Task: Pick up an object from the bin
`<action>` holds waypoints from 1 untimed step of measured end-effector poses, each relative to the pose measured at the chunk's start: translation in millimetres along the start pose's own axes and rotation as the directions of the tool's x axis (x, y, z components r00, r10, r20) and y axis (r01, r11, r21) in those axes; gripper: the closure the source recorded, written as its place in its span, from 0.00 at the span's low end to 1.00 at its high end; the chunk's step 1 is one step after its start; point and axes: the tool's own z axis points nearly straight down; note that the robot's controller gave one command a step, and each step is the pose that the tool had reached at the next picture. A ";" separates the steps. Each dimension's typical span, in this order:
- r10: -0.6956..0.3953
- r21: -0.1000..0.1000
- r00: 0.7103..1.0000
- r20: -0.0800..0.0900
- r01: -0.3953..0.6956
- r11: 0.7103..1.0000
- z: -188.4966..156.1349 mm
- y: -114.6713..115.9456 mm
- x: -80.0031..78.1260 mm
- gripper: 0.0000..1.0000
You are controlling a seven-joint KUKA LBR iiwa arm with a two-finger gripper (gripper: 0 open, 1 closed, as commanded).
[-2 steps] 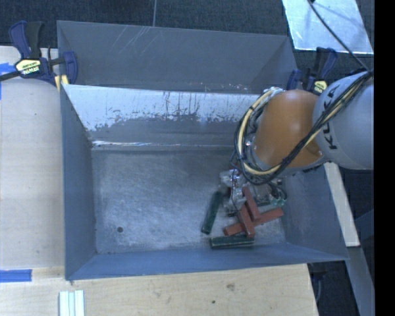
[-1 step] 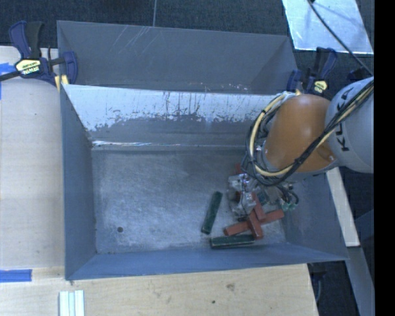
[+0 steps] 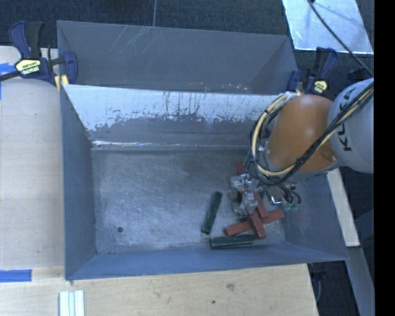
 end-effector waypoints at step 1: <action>0.002 0.000 1.000 0.000 -0.002 1.000 0.0 -0.5 -0.1 0.00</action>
Offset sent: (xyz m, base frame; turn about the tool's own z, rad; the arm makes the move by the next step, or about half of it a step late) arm 0.0000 0.0000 0.0000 0.0000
